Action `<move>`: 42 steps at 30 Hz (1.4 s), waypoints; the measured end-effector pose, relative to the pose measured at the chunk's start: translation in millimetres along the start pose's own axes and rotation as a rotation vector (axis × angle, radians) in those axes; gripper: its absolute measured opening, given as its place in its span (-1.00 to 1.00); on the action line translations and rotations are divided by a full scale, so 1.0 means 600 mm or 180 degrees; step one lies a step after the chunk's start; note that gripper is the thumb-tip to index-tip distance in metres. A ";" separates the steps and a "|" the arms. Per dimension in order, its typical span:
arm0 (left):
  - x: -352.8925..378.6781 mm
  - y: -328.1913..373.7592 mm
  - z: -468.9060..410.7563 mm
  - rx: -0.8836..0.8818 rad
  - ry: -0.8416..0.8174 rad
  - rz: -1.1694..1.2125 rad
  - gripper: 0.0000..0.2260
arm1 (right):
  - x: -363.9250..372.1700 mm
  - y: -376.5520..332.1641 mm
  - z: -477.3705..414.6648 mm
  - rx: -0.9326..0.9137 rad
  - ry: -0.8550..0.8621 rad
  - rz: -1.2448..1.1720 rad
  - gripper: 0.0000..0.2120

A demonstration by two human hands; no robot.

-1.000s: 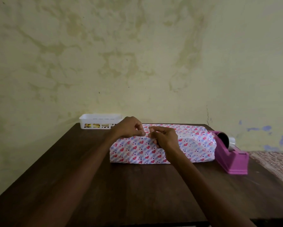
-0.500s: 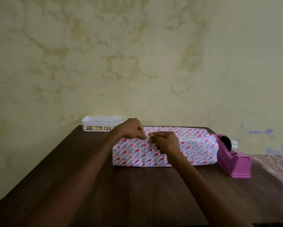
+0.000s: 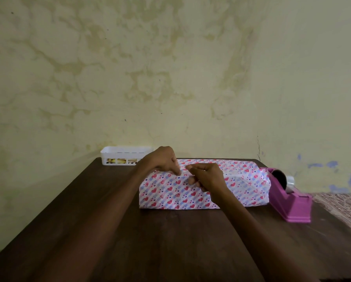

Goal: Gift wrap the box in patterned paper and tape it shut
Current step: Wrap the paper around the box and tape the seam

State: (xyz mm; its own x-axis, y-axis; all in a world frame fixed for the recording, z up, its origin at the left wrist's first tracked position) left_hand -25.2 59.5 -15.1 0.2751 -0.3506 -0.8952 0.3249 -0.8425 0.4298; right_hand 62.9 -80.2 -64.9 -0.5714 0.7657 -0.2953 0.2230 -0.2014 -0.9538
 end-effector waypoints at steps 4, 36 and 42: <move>0.003 -0.002 0.005 -0.0111 0.0088 0.0093 -0.74 | -0.004 -0.005 0.000 0.0149 0.0005 -0.0007 -0.76; 0.006 0.005 0.012 -0.0218 0.0073 0.0070 -0.73 | 0.014 0.000 -0.028 0.0295 0.0479 0.0828 -0.34; 0.006 0.008 0.013 -0.0155 0.0032 0.0017 -0.76 | -0.006 -0.033 -0.036 0.0123 0.0674 0.2156 -0.50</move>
State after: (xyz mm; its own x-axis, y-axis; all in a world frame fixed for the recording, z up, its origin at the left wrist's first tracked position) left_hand -29.7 51.1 -17.3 0.2859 -0.3506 -0.8918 0.3670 -0.8197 0.4398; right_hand 77.5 -65.5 -43.6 -0.1505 0.5659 -0.8107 0.4445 -0.6937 -0.5667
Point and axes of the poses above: each hand's wrist, its own z-axis away from the middle knuckle, its own x-axis out of the palm, y = z × x, the point moved 2 cm from there along -z, towards the middle knuckle, and after that the axes turned 9 degrees about x, right-handed, at the moved point
